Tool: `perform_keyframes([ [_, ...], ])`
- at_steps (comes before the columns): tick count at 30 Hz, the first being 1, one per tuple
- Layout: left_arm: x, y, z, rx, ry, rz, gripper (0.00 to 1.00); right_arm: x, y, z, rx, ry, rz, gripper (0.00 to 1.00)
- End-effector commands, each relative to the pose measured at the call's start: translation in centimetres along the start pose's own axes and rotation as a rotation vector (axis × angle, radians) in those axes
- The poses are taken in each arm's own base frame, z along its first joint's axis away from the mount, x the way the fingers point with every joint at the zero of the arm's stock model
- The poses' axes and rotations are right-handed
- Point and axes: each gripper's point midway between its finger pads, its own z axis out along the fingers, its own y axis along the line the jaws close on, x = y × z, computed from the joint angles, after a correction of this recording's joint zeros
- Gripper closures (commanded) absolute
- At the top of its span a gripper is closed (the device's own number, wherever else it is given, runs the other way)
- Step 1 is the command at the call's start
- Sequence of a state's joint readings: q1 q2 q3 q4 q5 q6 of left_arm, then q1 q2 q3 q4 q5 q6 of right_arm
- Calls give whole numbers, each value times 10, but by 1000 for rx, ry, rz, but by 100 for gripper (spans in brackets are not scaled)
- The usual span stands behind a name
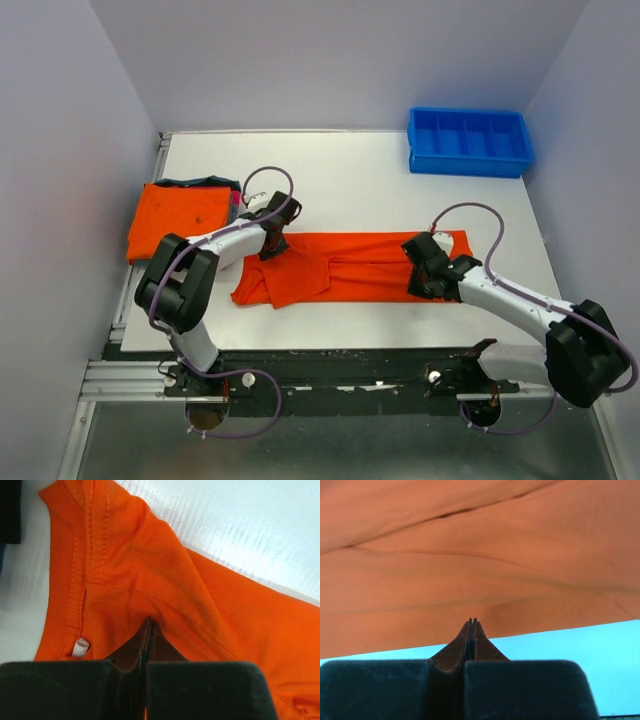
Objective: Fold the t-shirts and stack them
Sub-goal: Rotate the tshirt 90 degrees
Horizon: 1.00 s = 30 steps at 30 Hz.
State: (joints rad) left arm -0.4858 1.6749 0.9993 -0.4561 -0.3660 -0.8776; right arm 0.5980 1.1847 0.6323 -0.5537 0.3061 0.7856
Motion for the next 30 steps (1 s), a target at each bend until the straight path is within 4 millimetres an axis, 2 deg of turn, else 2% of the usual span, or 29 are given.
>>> perform_keyframes([
  [1,5,-8,16,-5,12,-42,100,12,-18,10,139,60,10,99],
  [4,10,-12,26,-4,25,-55,100,15,-16,17,171,100,10,99],
  [7,9,-19,36,-11,39,-45,100,30,-8,24,154,161,15,99],
  [10,-5,-35,50,-12,28,-29,100,47,8,30,107,208,2,99],
  [12,-22,-58,58,27,24,-5,100,57,21,31,84,226,-17,99],
  [16,-56,-109,78,109,-19,44,100,75,72,23,-1,241,-67,99],
  [19,-78,-145,96,146,-41,77,100,88,126,21,-62,257,-109,99],
  [20,-79,-153,105,142,-27,93,100,91,146,22,-87,262,-126,99],
  [21,-88,-166,107,155,-31,105,100,92,163,20,-123,258,-149,99],
  [22,-93,-178,112,171,-28,114,100,89,184,16,-186,240,-176,99],
  [24,-96,-200,118,225,-12,149,100,79,206,4,-277,204,-196,99],
  [27,-99,-226,127,309,-18,178,100,48,216,-19,-367,85,-208,99],
  [28,-97,-235,127,352,-12,178,100,34,216,-32,-396,42,-209,99],
  [30,-99,-251,124,417,-22,161,100,14,206,-41,-415,7,-193,99],
])
